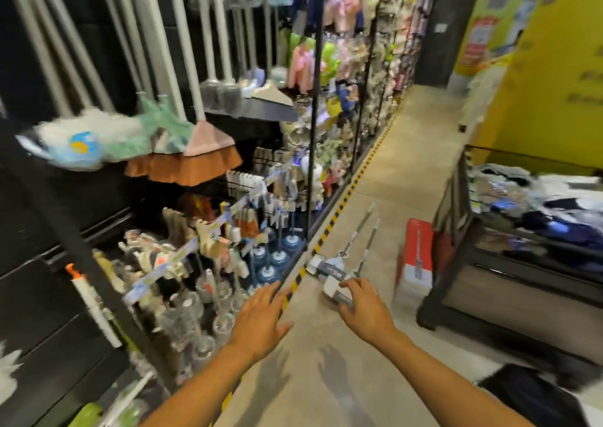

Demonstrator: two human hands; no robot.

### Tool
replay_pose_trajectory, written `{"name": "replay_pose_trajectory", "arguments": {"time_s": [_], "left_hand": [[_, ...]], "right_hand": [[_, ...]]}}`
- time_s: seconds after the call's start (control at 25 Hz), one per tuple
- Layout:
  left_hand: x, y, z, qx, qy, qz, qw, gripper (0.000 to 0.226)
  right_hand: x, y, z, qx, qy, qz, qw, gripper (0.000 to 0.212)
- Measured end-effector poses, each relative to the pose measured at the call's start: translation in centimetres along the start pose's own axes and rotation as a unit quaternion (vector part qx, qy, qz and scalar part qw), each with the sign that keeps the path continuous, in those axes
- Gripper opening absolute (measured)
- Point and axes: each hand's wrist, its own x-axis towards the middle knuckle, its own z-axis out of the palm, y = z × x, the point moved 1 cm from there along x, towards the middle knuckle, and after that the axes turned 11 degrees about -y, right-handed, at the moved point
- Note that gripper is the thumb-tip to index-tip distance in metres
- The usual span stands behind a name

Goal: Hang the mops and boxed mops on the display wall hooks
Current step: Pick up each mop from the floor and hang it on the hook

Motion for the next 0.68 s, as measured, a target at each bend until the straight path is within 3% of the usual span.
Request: {"name": "replay_pose_trajectory", "arguments": {"time_s": [0.28,0.68], "left_hand": [[16.5,5.4,0.1,0.018,-0.021,0.091,0.996,0.077],[43.0,2.6,-4.9,0.03,-0.033,0.119,0.992,0.074]], "right_hand": [[7.4,10.3,-5.1,0.002,0.042,0.074,0.996,0.046],[28.4,18.5,-12.5,0.003,0.061,0.122,0.991,0.045]]}}
